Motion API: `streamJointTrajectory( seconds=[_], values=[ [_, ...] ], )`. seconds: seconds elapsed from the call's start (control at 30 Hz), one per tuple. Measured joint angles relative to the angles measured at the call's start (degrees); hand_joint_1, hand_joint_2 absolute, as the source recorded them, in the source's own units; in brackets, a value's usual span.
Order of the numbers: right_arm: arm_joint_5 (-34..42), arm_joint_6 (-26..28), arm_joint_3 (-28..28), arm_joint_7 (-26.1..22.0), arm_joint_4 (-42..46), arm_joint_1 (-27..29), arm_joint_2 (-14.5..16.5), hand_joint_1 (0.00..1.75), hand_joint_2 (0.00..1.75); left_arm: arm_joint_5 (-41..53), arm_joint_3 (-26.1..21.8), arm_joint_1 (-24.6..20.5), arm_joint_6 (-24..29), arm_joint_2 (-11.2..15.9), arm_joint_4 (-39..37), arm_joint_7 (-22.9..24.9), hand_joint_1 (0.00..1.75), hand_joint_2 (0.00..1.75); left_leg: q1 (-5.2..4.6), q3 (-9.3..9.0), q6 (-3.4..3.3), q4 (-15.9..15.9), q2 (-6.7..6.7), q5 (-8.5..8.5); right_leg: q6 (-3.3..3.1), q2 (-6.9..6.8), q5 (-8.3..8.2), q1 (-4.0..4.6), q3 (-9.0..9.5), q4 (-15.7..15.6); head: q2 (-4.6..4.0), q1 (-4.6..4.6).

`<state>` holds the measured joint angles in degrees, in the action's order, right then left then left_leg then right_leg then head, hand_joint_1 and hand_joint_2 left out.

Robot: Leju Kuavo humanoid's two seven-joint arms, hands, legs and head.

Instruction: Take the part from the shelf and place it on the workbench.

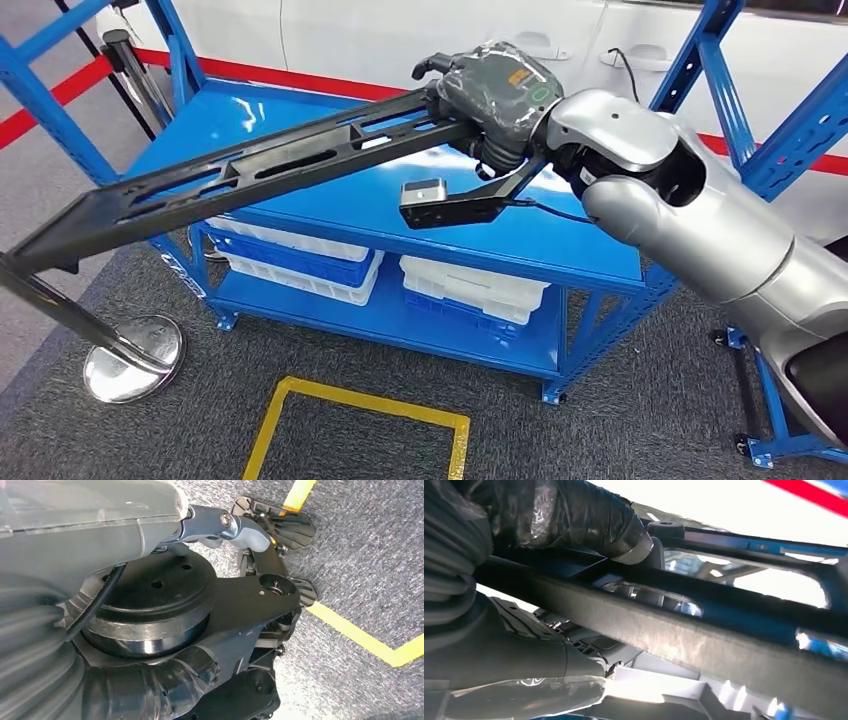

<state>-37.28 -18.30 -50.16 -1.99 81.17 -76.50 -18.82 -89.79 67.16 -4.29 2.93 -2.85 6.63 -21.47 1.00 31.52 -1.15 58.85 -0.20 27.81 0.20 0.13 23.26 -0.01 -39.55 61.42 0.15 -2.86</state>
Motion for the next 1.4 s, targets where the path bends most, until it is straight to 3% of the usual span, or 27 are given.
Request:
streamJointTrajectory(
  seconds=[0.1, 0.13, 0.17, 0.23, 0.3, 0.37, 0.4, 0.47, 0.5, 0.57, 0.63, 0.67, 0.73, 0.77, 0.8, 0.83, 0.9, 0.97, 1.0, 1.07, 1.13, 1.17, 1.23, 1.27, 1.3, 1.37, 1.4],
  values=[
    [1.33, -0.03, -0.80, 0.04, 0.51, -0.18, -0.03, 1.75, 1.75, -0.03, 0.08, -0.13, 0.00, -0.10, -0.01, 0.31, 0.00, 1.75, 0.01, 1.61, -0.97, -0.17, 0.29, -1.55, 0.79, 0.01, 7.61, -0.25, -2.08, 8.11, 0.00, 0.07],
    [1.81, -0.03, -1.08, -0.03, 0.69, -0.19, -0.03, 1.75, 1.75, -0.04, 0.11, -0.14, 0.00, -0.11, -0.01, 0.40, 0.00, 1.75, -0.09, 2.29, -1.08, -0.14, 0.32, -2.02, 0.89, -0.01, 9.38, -0.30, -2.61, 11.50, 0.01, 0.07],
    [2.20, -0.03, -1.32, -0.13, 0.79, -0.19, -0.04, 1.75, 1.75, -0.04, 0.13, -0.15, 0.00, -0.11, -0.01, 0.49, 0.00, 1.75, -0.21, 2.97, -1.10, -0.10, 0.32, -2.52, 0.88, -0.02, 9.86, -0.29, -2.60, 13.83, 0.01, 0.07],
    [2.74, -0.04, -1.75, -0.27, 1.01, -0.21, -0.04, 1.75, 1.75, -0.04, 0.16, -0.16, 0.00, -0.13, -0.01, 0.67, 0.00, 1.75, -0.59, 4.23, -1.12, -0.03, 0.30, -3.49, 0.30, -0.01, 7.38, -0.03, -0.11, 13.08, 0.01, 0.07],
    [3.03, -0.04, -1.98, -0.35, 1.37, -0.40, -0.03, 1.75, 1.75, -0.06, 0.18, -0.18, 0.00, -0.28, -0.01, 0.78, 0.00, 1.75, -0.96, 5.16, -1.10, 0.01, 0.25, -4.34, -1.28, 0.02, 5.17, 0.61, 5.27, 5.96, 0.01, 0.04],
    [3.42, -0.09, -2.14, -0.58, 1.90, -0.89, -0.02, 1.75, 1.75, -0.07, 0.20, -0.17, 0.03, -0.54, 0.00, 0.88, 0.00, 1.75, -0.94, 5.68, -0.81, -0.11, 0.26, -5.24, -2.47, -0.06, 5.80, 1.20, 9.62, -1.16, 0.01, 0.02],
    [3.79, -0.19, -2.30, -0.71, 2.14, -1.20, -0.02, 1.75, 1.75, -0.09, 0.21, -0.14, 0.05, -0.63, -0.01, 0.96, 0.00, 1.75, -0.84, 5.85, -0.53, -0.32, 0.28, -5.76, -2.71, -0.11, 6.27, 1.38, 10.43, -2.94, 0.01, 0.02],
    [4.78, -0.43, -2.68, -0.90, 2.48, -1.59, -0.02, 1.75, 1.75, -0.11, 0.23, -0.10, 0.13, -0.60, -0.02, 1.09, 0.00, 1.75, -0.74, 6.12, 0.00, -0.85, 0.18, -6.50, -2.75, -0.34, 5.21, 1.30, 10.40, -4.40, 0.01, 0.06],
    [5.22, -0.56, -2.92, -0.93, 2.64, -1.66, -0.02, 1.75, 1.75, -0.13, 0.25, -0.10, 0.15, -0.55, -0.03, 1.14, 0.00, 1.75, -0.84, 6.43, 0.28, -0.63, 0.07, -5.89, -2.87, -0.51, 4.35, 1.03, 10.28, -5.06, 0.01, 0.05],
    [5.77, -0.68, -3.37, -1.00, 2.93, -1.71, -0.01, 1.75, 1.75, -0.13, 0.28, -0.15, 0.17, -0.47, -0.05, 1.19, 0.00, 1.75, -0.91, 7.72, 0.91, 2.88, -0.10, -1.83, -3.07, -0.97, 2.87, 0.38, 9.62, -6.04, 0.01, 0.02],
    [6.03, -0.72, -3.73, -1.09, 3.13, -1.73, 0.01, 1.75, 1.75, -0.14, 0.29, -0.25, 0.18, -0.40, -0.05, 1.19, 0.00, 1.75, -0.63, 9.30, 1.69, 9.93, -0.08, 2.97, -2.98, -1.09, 1.98, 0.07, 8.17, -5.69, 0.00, -0.01],
    [6.08, -0.72, -3.86, -1.11, 3.17, -1.70, 0.01, 1.75, 1.75, -0.15, 0.29, -0.31, 0.19, -0.35, -0.05, 1.19, 0.00, 1.75, -0.43, 9.67, 2.10, 13.08, -0.07, 3.73, -2.69, -1.13, 1.64, -0.16, 7.30, -5.25, 0.00, -0.01],
    [6.09, -0.73, -4.08, -1.11, 3.20, -1.68, 0.01, 1.75, 1.75, -0.15, 0.29, -0.34, 0.25, -0.23, -0.06, 1.20, 0.00, 1.75, 0.17, 8.40, 3.08, 14.78, -0.05, 1.44, -2.08, -1.19, 1.11, -0.81, 5.36, -3.95, 0.01, -0.01],
    [6.09, -0.74, -4.13, -1.11, 3.23, -1.69, 0.01, 1.75, 1.75, -0.15, 0.30, -0.32, 0.31, -0.16, -0.08, 1.22, 0.00, 1.75, 0.62, 6.61, 3.70, 12.89, -0.04, -0.29, -1.74, -1.19, 0.93, -1.17, 4.31, -3.09, 0.01, -0.01],
    [6.10, -0.73, -4.14, -1.11, 3.31, -1.74, 0.01, 1.75, 1.75, -0.14, 0.31, -0.26, 0.38, -0.17, -0.10, 1.25, 0.00, 1.75, 0.92, 4.45, 4.49, 10.07, -0.06, -0.81, -1.34, -1.14, 0.81, -1.32, 3.22, -2.20, 0.01, -0.05],
    [6.16, -0.72, -4.14, -1.11, 3.42, -1.79, -0.02, 1.75, 1.75, -0.14, 0.32, -0.21, 0.43, -0.13, -0.13, 1.27, 0.00, 1.75, 1.05, 2.42, 4.81, 6.94, -0.21, -0.47, -0.94, -1.06, 0.69, -1.42, 2.20, -1.26, 0.01, -0.15],
    [6.43, -0.67, -4.14, -1.14, 3.62, -1.85, -0.07, 1.75, 1.75, -0.12, 0.35, -0.10, 0.50, -0.21, -0.19, 1.31, 0.00, 1.75, 1.01, 0.68, 4.27, 3.39, -0.59, 1.50, -0.12, -0.83, 0.12, -1.11, 0.70, 0.00, 0.01, -0.33],
    [6.99, -0.66, -4.14, -1.20, 3.64, -1.70, -0.29, 1.75, 1.75, -0.12, 0.36, -0.03, 0.53, -0.26, -0.22, 1.31, 0.00, 1.75, 1.04, 1.45, 2.71, 3.07, -0.69, 1.48, 0.45, -0.71, -0.67, -1.11, -0.15, 0.33, 0.01, -0.36],
    [7.29, -0.66, -4.15, -1.23, 3.64, -1.61, -0.48, 1.75, 1.75, -0.13, 0.36, -0.03, 0.52, -0.28, -0.23, 1.30, 0.00, 1.75, 0.99, 2.05, 2.10, 3.21, -0.60, 1.04, 0.63, -0.69, -0.19, -1.22, -0.57, 0.62, 0.01, -0.35],
    [7.82, -0.61, -4.17, -1.28, 3.65, -1.49, -0.84, 1.75, 1.75, -0.14, 0.36, -0.12, 0.50, -0.32, -0.23, 1.28, 0.00, 1.75, 0.86, 3.31, 0.86, 3.16, -0.43, 0.05, 0.85, -0.61, 3.74, -1.35, -1.68, 3.87, 0.01, -0.33],
    [8.31, -0.56, -4.18, -1.31, 3.66, -1.40, -1.02, 1.75, 1.75, -0.14, 0.38, -0.16, 0.50, -0.32, -0.23, 1.27, 0.00, 1.75, 0.43, 4.39, 0.12, 3.05, -0.40, -0.81, 0.75, -0.55, 8.68, -1.07, -3.07, 10.38, 0.01, -0.33],
    [8.53, -0.54, -4.18, -1.31, 3.65, -1.32, -1.11, 1.75, 1.75, -0.14, 0.40, -0.17, 0.50, -0.32, -0.23, 1.27, 0.00, 1.75, 0.11, 4.87, -0.11, 2.99, -0.40, -1.22, 0.50, -0.52, 9.70, -0.76, -3.53, 13.37, 0.01, -0.33],
    [8.92, -0.53, -4.18, -1.29, 3.64, -1.16, -1.26, 1.75, 1.75, -0.14, 0.49, -0.16, 0.50, -0.32, -0.23, 1.30, 0.00, 1.75, -0.82, 5.73, -0.54, 2.87, -0.39, -2.07, -0.88, -0.43, 8.34, 0.18, -2.64, 15.10, 0.01, -0.33],
    [9.08, -0.51, -4.18, -1.29, 3.62, -1.13, -1.28, 1.75, 1.75, -0.14, 0.53, -0.16, 0.50, -0.32, -0.23, 1.32, 0.00, 1.75, -1.42, 6.01, -0.81, 2.75, -0.39, -2.45, -2.16, -0.35, 6.73, 0.89, -0.94, 13.19, 0.01, -0.33],
    [9.22, -0.49, -4.18, -1.29, 3.60, -1.21, -1.28, 1.75, 1.75, -0.14, 0.56, -0.16, 0.50, -0.43, -0.21, 1.34, 0.00, 1.75, -1.83, 6.16, -1.13, 2.54, -0.41, -2.83, -4.16, -0.16, 5.55, 1.87, 1.39, 9.69, 0.01, -0.34],
    [9.40, -0.38, -4.11, -1.30, 3.58, -1.50, -1.04, 1.75, 1.75, -0.14, 0.60, -0.24, 0.50, -0.95, -0.07, 1.33, 0.00, 1.75, -2.27, 6.40, -1.29, 2.04, -0.35, -3.66, -7.93, 0.09, 5.08, 3.47, 5.87, 2.37, 0.00, -1.08],
    [9.47, -0.28, -4.05, -1.31, 3.56, -1.77, -0.94, 1.75, 1.75, -0.12, 0.61, -0.30, 0.57, -1.20, 0.00, 1.29, 0.00, 1.75, -1.95, 6.49, -1.06, 1.75, -0.30, -4.14, -9.07, 0.09, 5.21, 4.07, 7.12, -0.12, 0.00, -1.38]
  ],
)
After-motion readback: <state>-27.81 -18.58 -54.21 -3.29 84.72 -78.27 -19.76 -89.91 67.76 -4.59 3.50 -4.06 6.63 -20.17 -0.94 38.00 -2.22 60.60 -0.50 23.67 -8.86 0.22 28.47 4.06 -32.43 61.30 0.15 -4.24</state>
